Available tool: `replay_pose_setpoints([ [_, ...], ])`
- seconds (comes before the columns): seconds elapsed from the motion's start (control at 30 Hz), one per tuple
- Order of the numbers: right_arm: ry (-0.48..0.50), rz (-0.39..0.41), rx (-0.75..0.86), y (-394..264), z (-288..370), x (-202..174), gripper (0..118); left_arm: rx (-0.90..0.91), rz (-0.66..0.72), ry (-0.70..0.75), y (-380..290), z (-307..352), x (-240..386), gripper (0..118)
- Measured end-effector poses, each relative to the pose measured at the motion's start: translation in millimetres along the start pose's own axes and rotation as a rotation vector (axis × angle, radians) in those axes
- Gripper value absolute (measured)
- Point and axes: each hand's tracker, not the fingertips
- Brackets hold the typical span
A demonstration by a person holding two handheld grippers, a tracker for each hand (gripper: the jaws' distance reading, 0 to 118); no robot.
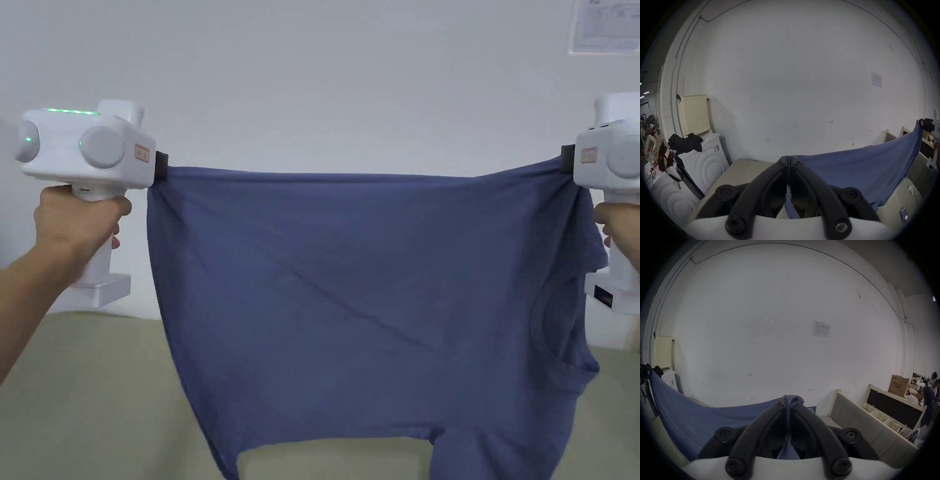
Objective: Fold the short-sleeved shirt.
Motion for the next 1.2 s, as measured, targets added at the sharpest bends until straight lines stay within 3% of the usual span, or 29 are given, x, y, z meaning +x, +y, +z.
replay_pose_setpoints([
  [0.23,0.012,0.02,0.026,-7.3,0.6,-2.9,5,0.02,-0.019,0.007,-5.0,-6.5,1.7,3],
  [0.53,0.039,0.031,-0.07,-95.3,37.4,-11.4,5,-0.086,-0.028,-0.012,-107.7,10.6,-5.8,3],
  [0.73,0.053,0.047,-0.118,-162.7,89.6,-2.6,5,-0.135,0.022,-0.041,-191.7,62.2,-15.6,3],
  [0.9,0.071,0.009,-0.168,-213.8,150.7,12.0,5,-0.145,0.038,-0.056,-253.1,123.7,-23.1,3],
  [1.2,0.085,0.059,-0.289,-281.4,247.2,17.4,5,-0.213,0.05,-0.073,-334.5,225.2,-36.7,3],
])
